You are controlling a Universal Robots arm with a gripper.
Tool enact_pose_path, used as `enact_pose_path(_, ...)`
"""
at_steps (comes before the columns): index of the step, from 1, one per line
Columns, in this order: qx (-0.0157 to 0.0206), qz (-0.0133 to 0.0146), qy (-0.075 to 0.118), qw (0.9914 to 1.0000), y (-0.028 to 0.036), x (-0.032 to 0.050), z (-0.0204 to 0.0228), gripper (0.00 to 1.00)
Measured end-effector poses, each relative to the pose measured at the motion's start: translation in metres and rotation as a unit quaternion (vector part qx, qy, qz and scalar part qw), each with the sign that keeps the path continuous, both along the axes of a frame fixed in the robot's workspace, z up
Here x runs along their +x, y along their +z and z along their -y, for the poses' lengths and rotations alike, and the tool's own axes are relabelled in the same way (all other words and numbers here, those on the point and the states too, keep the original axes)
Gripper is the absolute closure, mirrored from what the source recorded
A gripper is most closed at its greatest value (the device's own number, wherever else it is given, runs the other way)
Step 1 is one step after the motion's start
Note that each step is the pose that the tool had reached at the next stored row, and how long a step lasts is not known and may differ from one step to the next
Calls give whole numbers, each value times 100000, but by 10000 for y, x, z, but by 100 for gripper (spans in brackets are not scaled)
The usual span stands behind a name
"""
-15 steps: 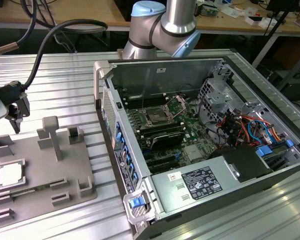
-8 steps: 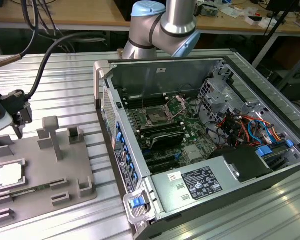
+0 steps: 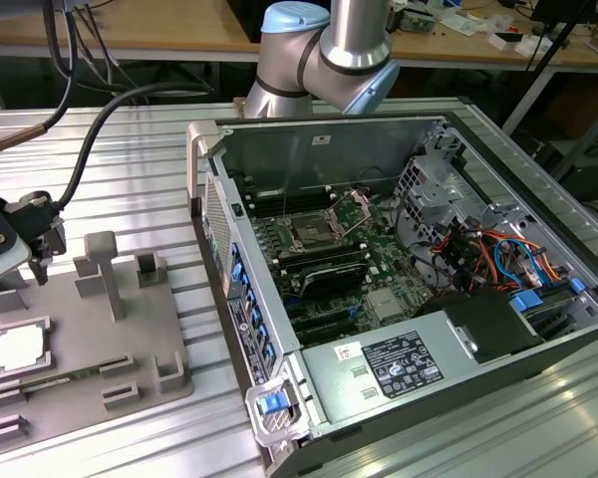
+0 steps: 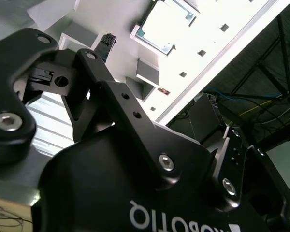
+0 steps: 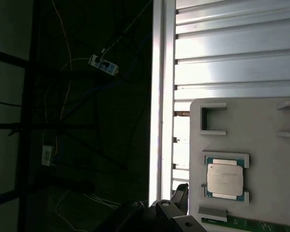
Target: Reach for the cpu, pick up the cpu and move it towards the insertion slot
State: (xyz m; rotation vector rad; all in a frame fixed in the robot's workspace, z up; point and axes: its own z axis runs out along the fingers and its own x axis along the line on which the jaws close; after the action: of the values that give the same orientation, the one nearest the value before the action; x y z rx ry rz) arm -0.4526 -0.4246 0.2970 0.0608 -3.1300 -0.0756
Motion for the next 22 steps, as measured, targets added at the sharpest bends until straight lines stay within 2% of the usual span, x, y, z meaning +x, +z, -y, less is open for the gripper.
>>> enact_pose_path(13, 7, 15, 4, 100000, -14, -5, 1, 11)
enact_pose_path(16, 1, 3, 22, 100000, -113, -16, 13, 11)
enact_pose_path(22, 3, 9, 21, 100000, -265, -31, 25, 11)
